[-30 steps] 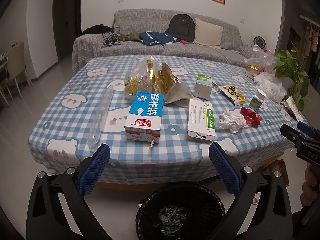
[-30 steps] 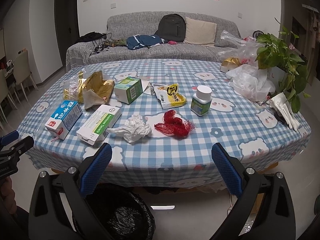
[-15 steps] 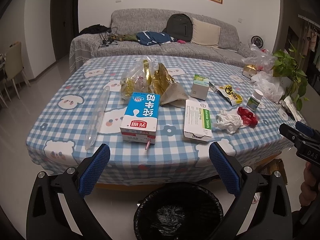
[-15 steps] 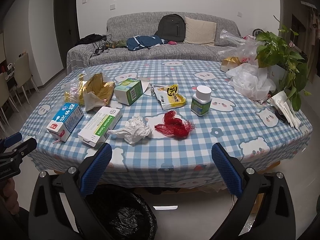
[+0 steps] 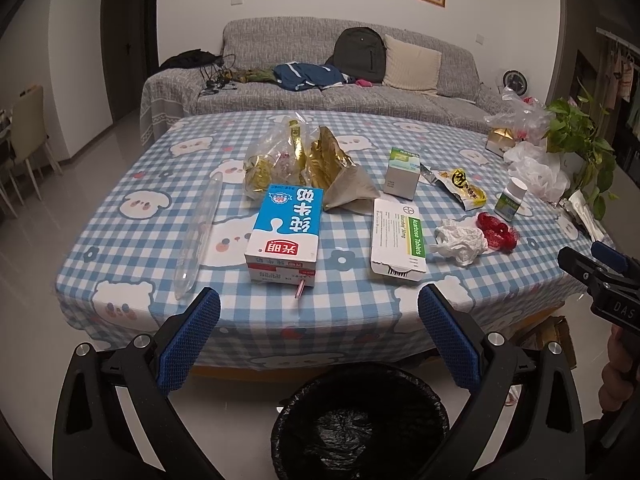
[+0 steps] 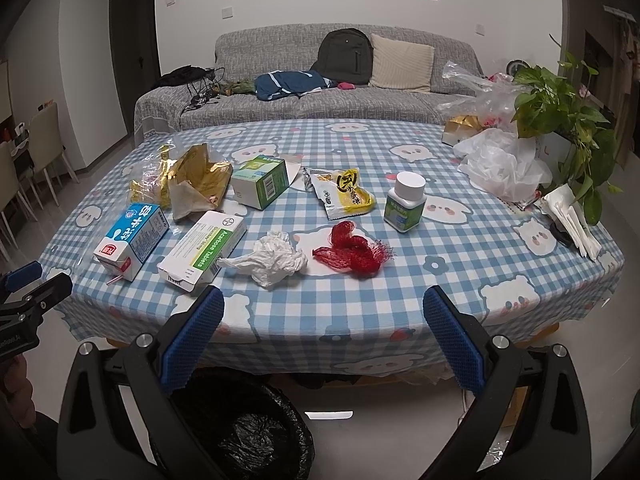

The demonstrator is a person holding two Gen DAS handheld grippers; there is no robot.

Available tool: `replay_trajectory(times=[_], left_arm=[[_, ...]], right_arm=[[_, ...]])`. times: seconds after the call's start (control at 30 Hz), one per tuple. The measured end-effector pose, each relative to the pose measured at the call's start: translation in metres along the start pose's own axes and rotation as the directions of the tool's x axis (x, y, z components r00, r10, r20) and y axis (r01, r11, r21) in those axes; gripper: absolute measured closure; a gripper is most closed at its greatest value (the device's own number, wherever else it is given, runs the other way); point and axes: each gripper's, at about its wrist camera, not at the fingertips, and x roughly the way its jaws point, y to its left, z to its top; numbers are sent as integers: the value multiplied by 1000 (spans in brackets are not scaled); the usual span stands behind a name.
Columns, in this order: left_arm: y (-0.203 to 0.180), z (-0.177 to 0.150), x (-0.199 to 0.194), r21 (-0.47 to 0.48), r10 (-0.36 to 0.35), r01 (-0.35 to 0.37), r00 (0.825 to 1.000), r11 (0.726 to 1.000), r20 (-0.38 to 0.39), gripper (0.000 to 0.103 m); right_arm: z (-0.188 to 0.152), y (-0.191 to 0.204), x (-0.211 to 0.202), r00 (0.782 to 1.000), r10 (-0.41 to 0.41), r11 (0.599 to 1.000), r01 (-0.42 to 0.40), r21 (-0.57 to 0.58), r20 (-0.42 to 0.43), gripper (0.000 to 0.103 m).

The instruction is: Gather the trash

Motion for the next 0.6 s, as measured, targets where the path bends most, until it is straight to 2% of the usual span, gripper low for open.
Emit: replay_trajectory(times=[0.6], left_arm=[[7, 4, -2, -1, 16, -16, 1000, 1000, -8, 6]], right_arm=[[9, 16, -2, 1000, 9, 1000, -8, -19, 10, 7]])
